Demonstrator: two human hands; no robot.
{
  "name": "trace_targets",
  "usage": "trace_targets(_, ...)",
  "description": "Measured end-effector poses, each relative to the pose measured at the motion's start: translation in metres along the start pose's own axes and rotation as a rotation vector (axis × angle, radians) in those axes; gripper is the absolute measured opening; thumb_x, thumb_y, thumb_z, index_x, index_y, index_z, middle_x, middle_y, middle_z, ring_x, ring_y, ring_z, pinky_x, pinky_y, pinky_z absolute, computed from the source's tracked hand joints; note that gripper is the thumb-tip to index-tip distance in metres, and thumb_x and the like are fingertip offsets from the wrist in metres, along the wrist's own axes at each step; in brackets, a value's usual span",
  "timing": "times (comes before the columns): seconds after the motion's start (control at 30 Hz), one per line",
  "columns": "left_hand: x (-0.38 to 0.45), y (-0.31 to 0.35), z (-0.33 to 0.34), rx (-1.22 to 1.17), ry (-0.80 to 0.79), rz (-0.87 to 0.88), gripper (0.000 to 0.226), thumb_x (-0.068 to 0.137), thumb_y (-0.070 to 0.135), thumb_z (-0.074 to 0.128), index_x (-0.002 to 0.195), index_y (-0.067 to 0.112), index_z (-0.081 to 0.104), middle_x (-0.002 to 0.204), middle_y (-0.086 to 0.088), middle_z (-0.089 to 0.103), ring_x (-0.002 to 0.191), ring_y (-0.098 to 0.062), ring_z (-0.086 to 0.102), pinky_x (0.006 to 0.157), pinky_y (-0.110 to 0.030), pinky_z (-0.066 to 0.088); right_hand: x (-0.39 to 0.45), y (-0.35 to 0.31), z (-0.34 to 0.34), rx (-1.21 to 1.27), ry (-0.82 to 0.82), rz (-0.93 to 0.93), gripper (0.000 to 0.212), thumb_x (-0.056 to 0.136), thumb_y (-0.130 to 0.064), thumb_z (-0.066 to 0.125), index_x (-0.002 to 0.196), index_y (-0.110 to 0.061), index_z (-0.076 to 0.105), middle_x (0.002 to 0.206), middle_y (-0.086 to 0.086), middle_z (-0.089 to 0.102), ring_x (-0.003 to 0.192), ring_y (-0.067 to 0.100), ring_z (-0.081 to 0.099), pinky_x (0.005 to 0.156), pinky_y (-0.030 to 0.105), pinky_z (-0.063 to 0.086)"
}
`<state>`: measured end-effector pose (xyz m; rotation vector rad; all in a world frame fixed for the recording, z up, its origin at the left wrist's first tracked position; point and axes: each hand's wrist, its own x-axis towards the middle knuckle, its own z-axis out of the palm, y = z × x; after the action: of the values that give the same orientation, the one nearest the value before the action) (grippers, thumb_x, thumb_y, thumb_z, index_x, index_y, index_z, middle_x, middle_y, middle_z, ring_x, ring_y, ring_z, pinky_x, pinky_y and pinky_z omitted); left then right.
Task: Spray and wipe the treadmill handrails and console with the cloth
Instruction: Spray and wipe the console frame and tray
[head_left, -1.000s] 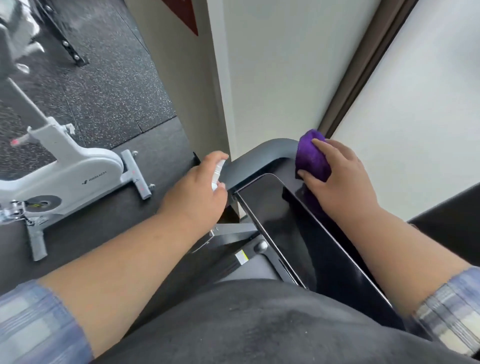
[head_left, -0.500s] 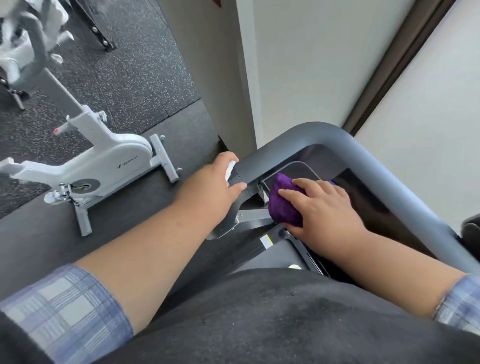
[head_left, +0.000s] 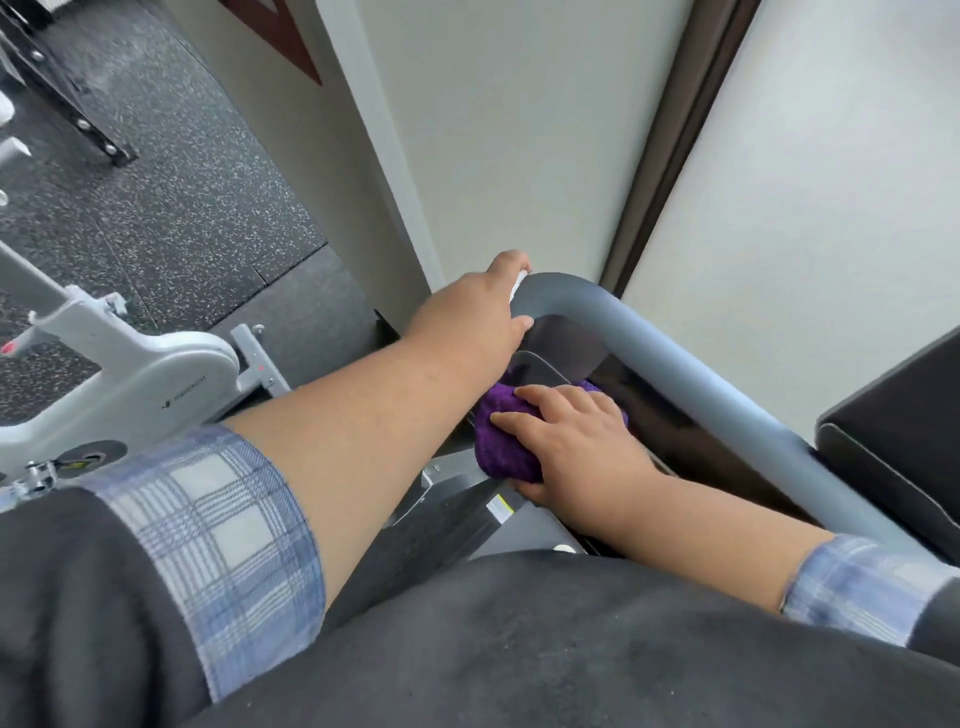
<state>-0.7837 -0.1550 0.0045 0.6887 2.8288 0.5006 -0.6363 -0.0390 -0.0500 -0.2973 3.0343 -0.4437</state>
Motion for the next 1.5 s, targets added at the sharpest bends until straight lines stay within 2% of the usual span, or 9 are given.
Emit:
trace_targets(0.3, -0.008, -0.001, 0.007, -0.093, 0.022, -0.062, 0.048, 0.093, 0.046, 0.060, 0.132, 0.040, 0.034, 0.107, 0.000, 0.064, 0.088, -0.025, 0.057, 0.073, -0.034, 0.042, -0.002, 0.006, -0.011, 0.142, -0.015, 0.015, 0.068, 0.078, -0.054, 0.073, 0.140, -0.035, 0.053, 0.145, -0.001, 0.050, 0.125, 0.030, 0.049, 0.104, 0.048, 0.039)
trace_targets(0.53, -0.102, -0.030, 0.005, -0.338, 0.129, -0.234, 0.048, 0.087, 0.051, 0.059, 0.125, 0.061, 0.033, 0.089, 0.021, 0.061, 0.077, 0.001, 0.056, 0.061, -0.025, 0.040, -0.002, 0.040, -0.048, 0.263, 0.375, 0.306, 0.068, 0.078, -0.059, 0.063, 0.141, -0.036, 0.048, 0.147, -0.003, 0.045, 0.129, 0.024, 0.040, 0.111, 0.037, 0.032)
trace_targets(0.77, -0.158, -0.044, 0.007, -0.419, 0.023, -0.218, 0.045, 0.087, 0.053, 0.054, 0.122, 0.070, 0.032, 0.102, 0.021, 0.059, 0.091, 0.009, 0.056, 0.074, -0.019, 0.042, 0.056, 0.059, -0.045, -0.070, 0.102, 0.344, 0.082, 0.080, -0.049, 0.074, 0.150, -0.030, 0.035, 0.156, 0.007, 0.034, 0.135, 0.035, 0.036, 0.110, 0.048, 0.034)
trace_targets(0.87, -0.169, -0.051, 0.006, -0.386, -0.044, -0.202, 0.045, 0.087, 0.055, 0.052, 0.123, 0.068, 0.031, 0.098, 0.029, 0.056, 0.095, 0.019, 0.049, 0.071, -0.008, 0.036, 0.093, 0.054, -0.048, -0.094, 0.007, 0.210, 0.089, 0.075, -0.046, 0.081, 0.149, -0.032, 0.034, 0.155, 0.005, 0.034, 0.133, 0.036, 0.038, 0.109, 0.050, 0.035)
trace_targets(1.0, -0.185, -0.061, 0.003, -0.359, -0.104, -0.179, 0.046, 0.088, 0.052, 0.055, 0.125, 0.066, 0.030, 0.101, 0.048, 0.050, 0.094, 0.015, 0.049, 0.073, 0.001, 0.035, 0.127, 0.026, -0.046, -0.144, -0.170, -0.083, 0.094, 0.071, -0.051, 0.083, 0.150, -0.035, 0.036, 0.158, 0.002, 0.032, 0.140, 0.034, 0.032, 0.114, 0.051, 0.030)
trace_targets(1.17, -0.195, -0.066, -0.005, -0.284, -0.097, -0.061, 0.046, 0.088, 0.055, 0.046, 0.132, 0.055, 0.033, 0.118, 0.018, 0.064, 0.104, -0.002, 0.055, 0.083, -0.006, 0.036, 0.128, -0.052, -0.015, -0.168, -0.175, -0.442, 0.083, 0.073, -0.051, 0.079, 0.146, -0.032, 0.045, 0.151, 0.006, 0.043, 0.135, 0.033, 0.042, 0.109, 0.048, 0.034)
trace_targets(1.27, -0.190, -0.061, -0.010, -0.313, -0.060, 0.021, 0.046, 0.089, 0.042, 0.052, 0.133, 0.038, 0.041, 0.112, 0.011, 0.066, 0.098, -0.007, 0.057, 0.084, -0.003, 0.033, 0.127, -0.095, 0.003, -0.163, -0.184, -0.546, 0.061, 0.091, -0.048, 0.058, 0.149, -0.036, 0.040, 0.153, 0.004, 0.038, 0.137, 0.030, 0.038, 0.110, 0.044, 0.030)
trace_targets(1.37, -0.186, -0.060, -0.013, -0.320, 0.002, 0.065, 0.049, 0.088, 0.029, 0.052, 0.135, 0.030, 0.041, 0.114, -0.002, 0.068, 0.097, -0.010, 0.059, 0.086, -0.015, 0.041, 0.125, -0.081, -0.001, -0.099, -0.159, -0.526, 0.058, 0.092, -0.044, 0.059, 0.148, -0.038, 0.042, 0.155, 0.000, 0.038, 0.139, 0.027, 0.036, 0.110, 0.044, 0.031)
trace_targets(1.5, -0.185, -0.067, -0.015, -0.282, 0.063, -0.041, 0.059, 0.091, 0.015, 0.051, 0.145, 0.029, 0.032, 0.126, -0.008, 0.063, 0.109, -0.017, 0.057, 0.098, -0.028, 0.041, 0.127, -0.004, -0.033, -0.100, -0.176, -0.278, 0.081, 0.072, -0.054, 0.080, 0.144, -0.038, 0.047, 0.154, -0.002, 0.040, 0.138, 0.029, 0.038, 0.112, 0.045, 0.034)
